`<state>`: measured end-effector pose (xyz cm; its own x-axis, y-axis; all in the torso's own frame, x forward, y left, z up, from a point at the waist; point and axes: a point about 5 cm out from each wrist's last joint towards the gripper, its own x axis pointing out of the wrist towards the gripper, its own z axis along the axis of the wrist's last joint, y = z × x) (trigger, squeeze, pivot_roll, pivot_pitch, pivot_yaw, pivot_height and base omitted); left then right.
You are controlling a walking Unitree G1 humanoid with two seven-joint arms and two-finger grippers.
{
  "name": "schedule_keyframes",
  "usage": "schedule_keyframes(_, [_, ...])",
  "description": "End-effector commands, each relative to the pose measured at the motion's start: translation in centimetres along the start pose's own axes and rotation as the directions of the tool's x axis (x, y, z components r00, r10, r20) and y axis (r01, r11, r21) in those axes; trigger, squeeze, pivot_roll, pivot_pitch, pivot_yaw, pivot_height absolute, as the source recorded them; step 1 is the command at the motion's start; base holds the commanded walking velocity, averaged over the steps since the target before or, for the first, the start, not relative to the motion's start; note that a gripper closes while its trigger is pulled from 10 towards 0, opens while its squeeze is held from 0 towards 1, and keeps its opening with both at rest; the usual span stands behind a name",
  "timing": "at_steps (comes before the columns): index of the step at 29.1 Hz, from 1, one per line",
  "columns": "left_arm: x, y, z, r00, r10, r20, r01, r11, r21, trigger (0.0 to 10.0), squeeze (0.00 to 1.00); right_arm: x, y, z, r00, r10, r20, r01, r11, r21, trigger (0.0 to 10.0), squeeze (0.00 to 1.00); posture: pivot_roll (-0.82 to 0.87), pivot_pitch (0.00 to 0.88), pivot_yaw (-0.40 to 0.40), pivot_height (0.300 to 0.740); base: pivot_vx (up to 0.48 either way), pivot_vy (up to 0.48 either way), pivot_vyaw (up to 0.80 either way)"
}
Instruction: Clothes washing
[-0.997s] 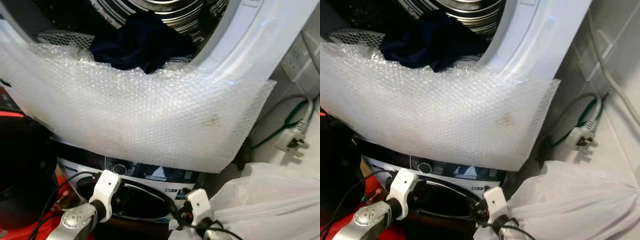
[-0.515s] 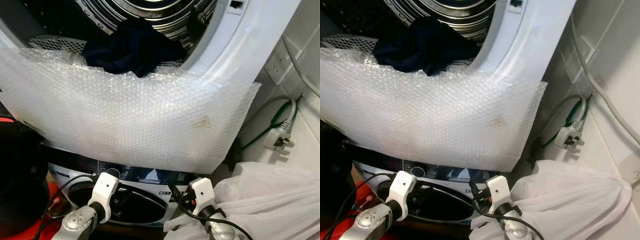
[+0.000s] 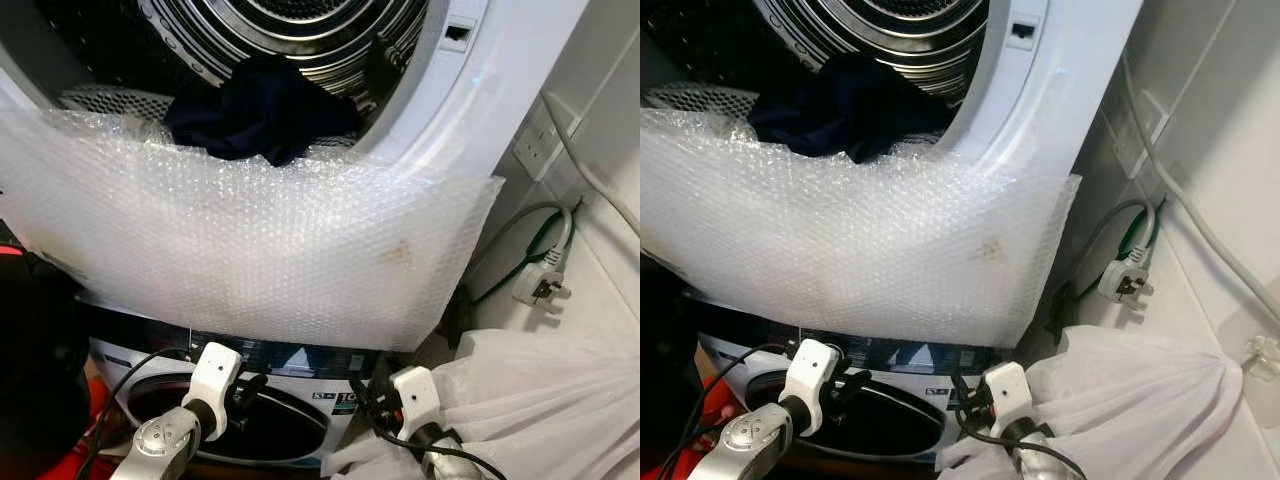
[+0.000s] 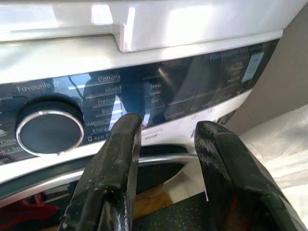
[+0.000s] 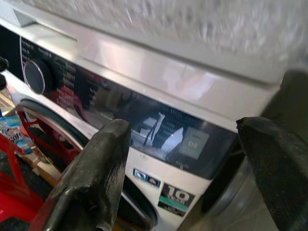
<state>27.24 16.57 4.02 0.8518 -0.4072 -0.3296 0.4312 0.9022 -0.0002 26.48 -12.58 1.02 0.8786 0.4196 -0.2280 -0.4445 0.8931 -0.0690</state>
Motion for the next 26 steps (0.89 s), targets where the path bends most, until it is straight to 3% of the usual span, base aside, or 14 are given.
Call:
schedule_keyframes(1, [-0.1,-0.4,-1.2,0.999,-0.027,-0.045,0.028,0.999,0.024,10.0,0.0,-1.0,-0.1,-1.7,0.998,-0.016,-0.063,0.016,1.0,-0.007,10.0,0.0,0.21,0.038,-0.112,0.74,0.0,0.0,0.0])
schedule_keyframes(3, [-0.5,-0.4,-2.2,0.997,-0.031,-0.077,0.032,0.999,0.018,10.0,0.0,-1.6,0.5,-2.5,0.996,-0.013,-0.086,0.013,1.0,0.004,10.0,0.0,0.21,0.043,-0.107,0.74,0.0,0.0,0.0])
schedule_keyframes(8, [-1.0,-0.5,-2.3,0.996,-0.03,-0.08,0.032,0.999,0.015,10.0,0.0,-2.0,0.5,-3.0,0.994,-0.055,-0.098,0.057,0.998,0.009,10.0,0.0,0.21,0.06,-0.104,0.74,0.0,0.0,0.0])
schedule_keyframes(13, [-1.0,-0.9,-0.5,1.0,-0.023,-0.002,0.023,0.999,0.027,10.0,0.0,-1.9,0.7,-2.1,0.998,-0.052,-0.036,0.053,0.999,0.003,10.0,0.0,0.21,0.097,-0.119,0.74,0.0,0.0,0.0])
schedule_keyframes(18, [-0.5,-1.8,0.4,0.999,-0.027,0.033,0.025,0.999,0.047,10.0,0.0,-1.6,-0.4,-1.2,0.997,-0.077,-0.008,0.078,0.997,0.012,10.0,0.0,0.21,0.105,-0.119,0.74,0.0,0.0,0.0])
schedule_keyframes(24, [-0.4,-2.2,-0.5,1.0,-0.012,-0.002,0.012,0.998,0.062,10.0,0.0,-1.4,-0.7,-1.1,0.994,-0.106,-0.01,0.107,0.994,0.011,10.0,0.0,0.21,0.093,-0.123,0.74,0.0,0.0,0.0])
schedule_keyframes(26, [-0.5,-2.0,-0.2,1.0,0.01,0.006,-0.01,0.998,0.06,10.0,0.0,-1.0,-0.5,-0.5,0.995,-0.103,0.017,0.102,0.993,0.054,10.0,0.0,0.23,0.117,-0.123,0.74,0.0,0.0,0.0])
